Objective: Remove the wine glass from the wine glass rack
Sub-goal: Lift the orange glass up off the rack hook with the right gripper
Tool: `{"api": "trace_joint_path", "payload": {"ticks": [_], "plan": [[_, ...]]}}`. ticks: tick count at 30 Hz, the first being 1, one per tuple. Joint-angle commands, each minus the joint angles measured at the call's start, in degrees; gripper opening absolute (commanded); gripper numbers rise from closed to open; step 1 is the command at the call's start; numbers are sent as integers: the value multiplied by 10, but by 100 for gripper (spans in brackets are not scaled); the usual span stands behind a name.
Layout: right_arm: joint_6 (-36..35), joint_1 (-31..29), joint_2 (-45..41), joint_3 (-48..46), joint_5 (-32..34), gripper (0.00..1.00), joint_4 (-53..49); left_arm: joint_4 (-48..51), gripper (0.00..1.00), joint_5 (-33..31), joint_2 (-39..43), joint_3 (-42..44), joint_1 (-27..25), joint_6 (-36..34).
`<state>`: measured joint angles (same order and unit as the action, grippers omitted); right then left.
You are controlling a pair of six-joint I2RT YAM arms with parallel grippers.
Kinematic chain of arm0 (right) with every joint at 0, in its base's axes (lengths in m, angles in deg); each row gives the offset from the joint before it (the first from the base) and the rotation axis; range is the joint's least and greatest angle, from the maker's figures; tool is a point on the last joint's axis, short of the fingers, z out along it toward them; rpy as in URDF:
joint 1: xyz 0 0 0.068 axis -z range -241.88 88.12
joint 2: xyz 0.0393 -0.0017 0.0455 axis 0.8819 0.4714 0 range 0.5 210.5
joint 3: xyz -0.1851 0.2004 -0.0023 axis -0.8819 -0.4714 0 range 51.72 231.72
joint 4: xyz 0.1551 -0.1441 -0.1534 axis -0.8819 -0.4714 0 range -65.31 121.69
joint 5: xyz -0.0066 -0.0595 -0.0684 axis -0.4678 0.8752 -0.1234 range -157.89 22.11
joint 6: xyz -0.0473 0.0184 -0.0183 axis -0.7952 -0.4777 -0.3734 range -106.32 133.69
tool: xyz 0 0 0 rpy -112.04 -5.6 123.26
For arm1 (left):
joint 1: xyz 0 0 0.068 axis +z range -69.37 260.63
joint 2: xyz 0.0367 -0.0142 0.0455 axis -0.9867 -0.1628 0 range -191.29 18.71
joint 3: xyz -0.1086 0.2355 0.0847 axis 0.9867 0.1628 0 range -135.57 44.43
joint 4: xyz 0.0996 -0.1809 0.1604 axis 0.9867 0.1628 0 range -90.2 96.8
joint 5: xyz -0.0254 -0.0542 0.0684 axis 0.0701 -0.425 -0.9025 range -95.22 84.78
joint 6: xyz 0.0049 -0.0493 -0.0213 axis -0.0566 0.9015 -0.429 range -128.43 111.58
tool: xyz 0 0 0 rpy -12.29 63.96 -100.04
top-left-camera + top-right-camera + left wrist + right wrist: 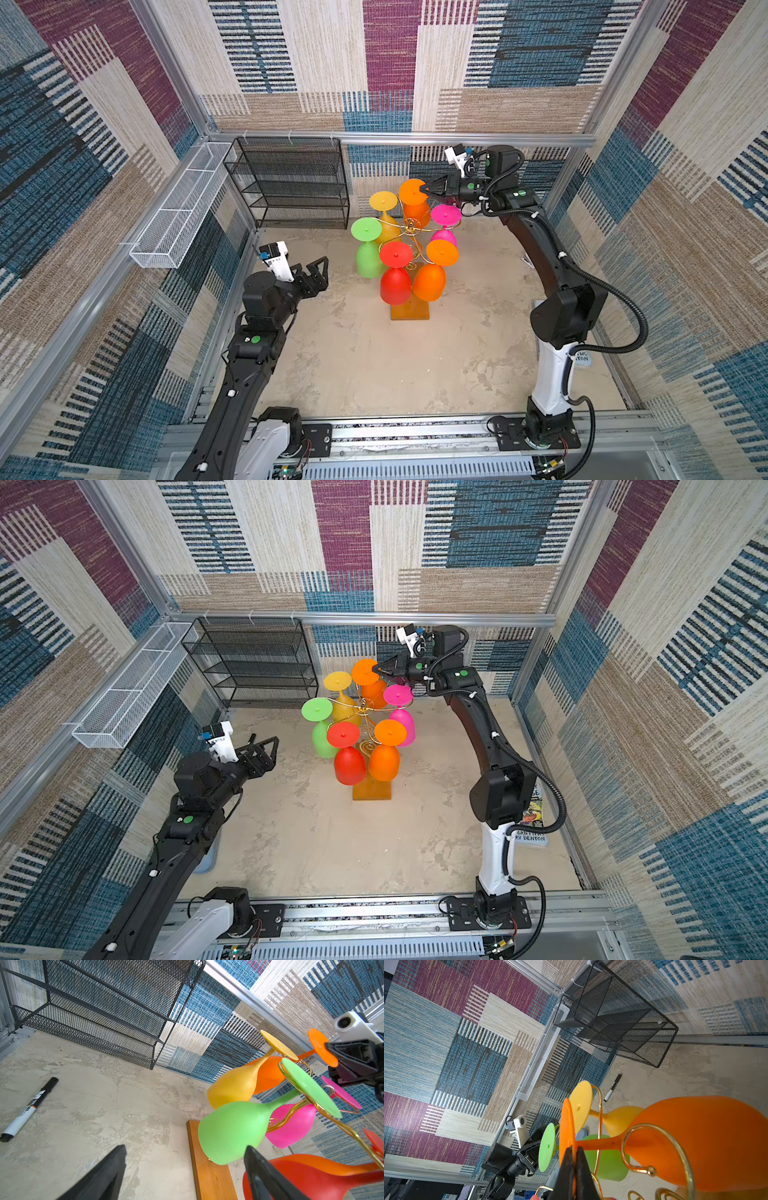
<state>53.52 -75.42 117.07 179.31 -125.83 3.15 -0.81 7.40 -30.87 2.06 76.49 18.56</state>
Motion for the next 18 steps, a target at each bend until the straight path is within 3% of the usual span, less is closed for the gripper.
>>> {"api": "trace_joint_path", "payload": {"ticks": [1, 11, 18], "plan": [[19, -1, 18, 26, -9, 0, 14, -16, 91, 9, 0, 2, -1, 5], [55, 6, 92, 134, -13, 0, 29, 1, 91, 9, 12, -6, 0, 0], [75, 37, 79, 144, -5, 0, 76, 21, 91, 10, 37, -35, 0, -14]]}}
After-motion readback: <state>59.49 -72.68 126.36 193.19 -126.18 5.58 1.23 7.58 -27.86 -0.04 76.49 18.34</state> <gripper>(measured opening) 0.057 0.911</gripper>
